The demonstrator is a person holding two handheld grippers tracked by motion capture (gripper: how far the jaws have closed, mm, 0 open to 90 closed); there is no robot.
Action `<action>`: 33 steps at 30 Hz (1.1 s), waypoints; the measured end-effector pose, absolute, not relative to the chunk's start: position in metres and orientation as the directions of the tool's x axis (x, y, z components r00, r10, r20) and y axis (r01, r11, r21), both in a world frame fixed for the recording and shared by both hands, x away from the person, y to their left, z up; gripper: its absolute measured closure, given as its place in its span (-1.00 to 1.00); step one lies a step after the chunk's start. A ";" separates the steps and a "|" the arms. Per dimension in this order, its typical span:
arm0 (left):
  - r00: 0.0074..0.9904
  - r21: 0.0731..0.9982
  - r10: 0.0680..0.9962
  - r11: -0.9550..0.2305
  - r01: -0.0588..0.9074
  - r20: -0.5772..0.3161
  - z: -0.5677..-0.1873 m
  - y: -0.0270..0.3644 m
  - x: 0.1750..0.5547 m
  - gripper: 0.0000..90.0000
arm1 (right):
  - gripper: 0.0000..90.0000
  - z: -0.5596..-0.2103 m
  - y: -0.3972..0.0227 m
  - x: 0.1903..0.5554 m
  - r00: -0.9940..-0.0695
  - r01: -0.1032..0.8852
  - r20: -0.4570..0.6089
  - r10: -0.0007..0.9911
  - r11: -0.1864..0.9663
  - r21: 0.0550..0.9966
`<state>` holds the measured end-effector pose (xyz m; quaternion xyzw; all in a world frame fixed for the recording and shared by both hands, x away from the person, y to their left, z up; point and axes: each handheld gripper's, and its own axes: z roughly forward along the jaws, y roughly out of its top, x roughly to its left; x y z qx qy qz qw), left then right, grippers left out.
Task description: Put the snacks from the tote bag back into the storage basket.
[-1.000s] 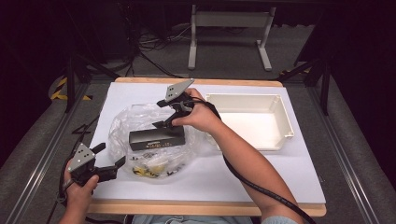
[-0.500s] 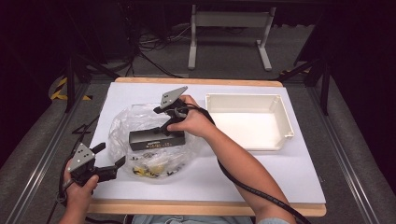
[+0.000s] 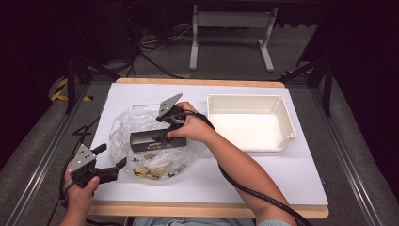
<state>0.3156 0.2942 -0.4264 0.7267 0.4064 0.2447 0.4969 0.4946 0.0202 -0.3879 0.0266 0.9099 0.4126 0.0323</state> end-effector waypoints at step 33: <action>0.551 0.921 0.833 -0.178 0.347 -0.046 -0.426 0.295 0.315 -0.78 | -0.36 -0.413 0.038 0.491 -0.999 0.008 -0.034 0.040 0.752 0.659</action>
